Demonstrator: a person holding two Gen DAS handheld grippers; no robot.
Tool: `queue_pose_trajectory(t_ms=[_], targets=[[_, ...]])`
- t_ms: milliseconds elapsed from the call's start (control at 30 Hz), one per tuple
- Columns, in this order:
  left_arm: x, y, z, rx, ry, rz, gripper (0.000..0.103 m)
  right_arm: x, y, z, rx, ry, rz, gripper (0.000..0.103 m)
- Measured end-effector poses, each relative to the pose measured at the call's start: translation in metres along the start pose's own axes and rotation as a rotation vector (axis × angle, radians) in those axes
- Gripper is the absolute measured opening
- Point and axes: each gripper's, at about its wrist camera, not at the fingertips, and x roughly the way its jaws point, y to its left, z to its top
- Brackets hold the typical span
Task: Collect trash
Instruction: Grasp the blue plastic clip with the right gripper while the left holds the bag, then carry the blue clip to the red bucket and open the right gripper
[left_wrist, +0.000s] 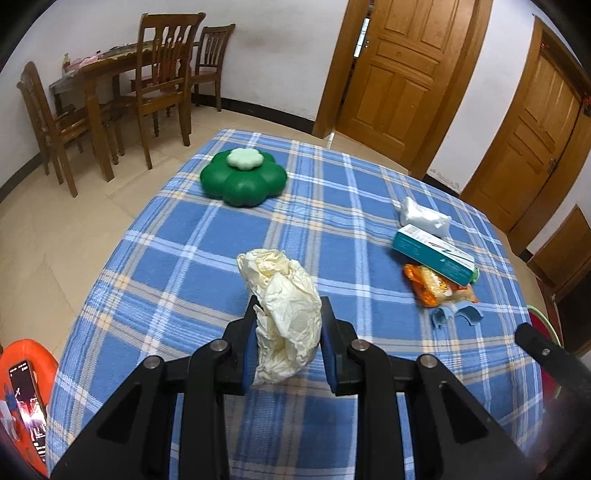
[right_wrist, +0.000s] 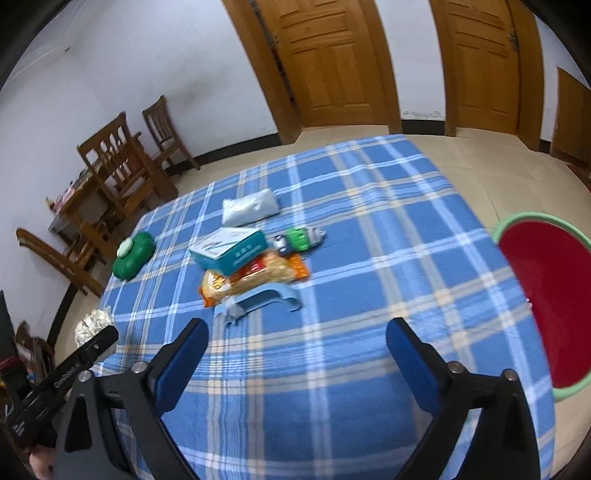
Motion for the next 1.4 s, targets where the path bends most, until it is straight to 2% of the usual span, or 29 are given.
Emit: queue_pose_trajectory(t_ms=[300,800,933,1033,1200,1400], targets=[[0.008,0.011,-0.003,-0.03,0.016,-0.003,0.029,0.038,0.021,-0.003,-0.043,0.057,-0.023,0.103],[0.017,0.021,-0.007,-0.057,0.035,-0.029,0.029,0.065,0.043,-0.002,-0.14,0.051,-0.106,0.103],[0.017,0.021,-0.008,-0.057,0.036,-0.03,0.029,0.071,0.052,-0.002,-0.186,0.037,-0.151,0.096],[0.017,0.02,-0.008,-0.058,0.035,-0.03,0.029,0.07,0.055,-0.001,-0.206,0.024,-0.154,0.078],[0.017,0.02,-0.008,-0.056,0.036,-0.03,0.029,0.066,0.055,-0.003,-0.218,0.031,-0.128,0.078],[0.014,0.014,-0.008,-0.042,0.029,-0.037,0.029,0.052,0.043,-0.006,-0.174,0.044,-0.086,0.078]])
